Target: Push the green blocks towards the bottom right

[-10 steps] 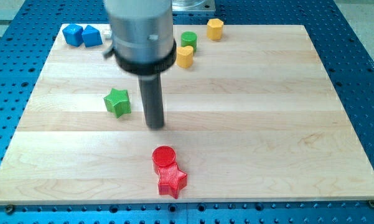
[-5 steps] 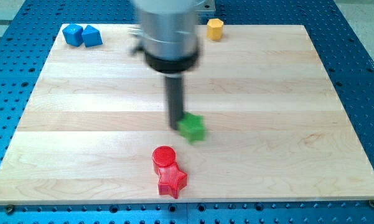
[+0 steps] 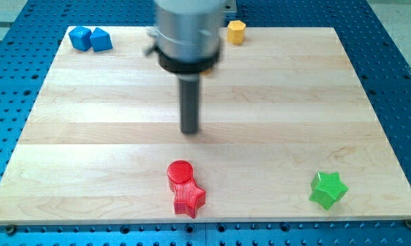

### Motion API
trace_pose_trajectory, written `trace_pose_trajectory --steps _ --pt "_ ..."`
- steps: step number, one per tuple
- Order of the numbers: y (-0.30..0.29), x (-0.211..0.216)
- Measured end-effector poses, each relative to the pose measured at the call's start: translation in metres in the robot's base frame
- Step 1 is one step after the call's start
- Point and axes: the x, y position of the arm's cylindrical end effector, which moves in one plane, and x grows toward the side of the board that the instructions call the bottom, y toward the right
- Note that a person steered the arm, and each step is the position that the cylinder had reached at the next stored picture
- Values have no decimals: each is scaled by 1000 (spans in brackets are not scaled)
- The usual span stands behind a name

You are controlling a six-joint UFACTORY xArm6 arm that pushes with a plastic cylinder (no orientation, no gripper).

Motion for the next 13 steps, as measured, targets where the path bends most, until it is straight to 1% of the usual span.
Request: trace_pose_trajectory --steps 1,2,3,4,5,6,7,8,9,10,11,12,13 --pt "-40 -101" --pt "-27 -187" --pt "71 -195" --pt "135 -114" --pt "194 -25" --pt "208 -2" --pt "153 -23" --pt "154 41" --pt "164 84" --pt "138 73" --pt "169 93" --pt "110 62" --pt "62 62"
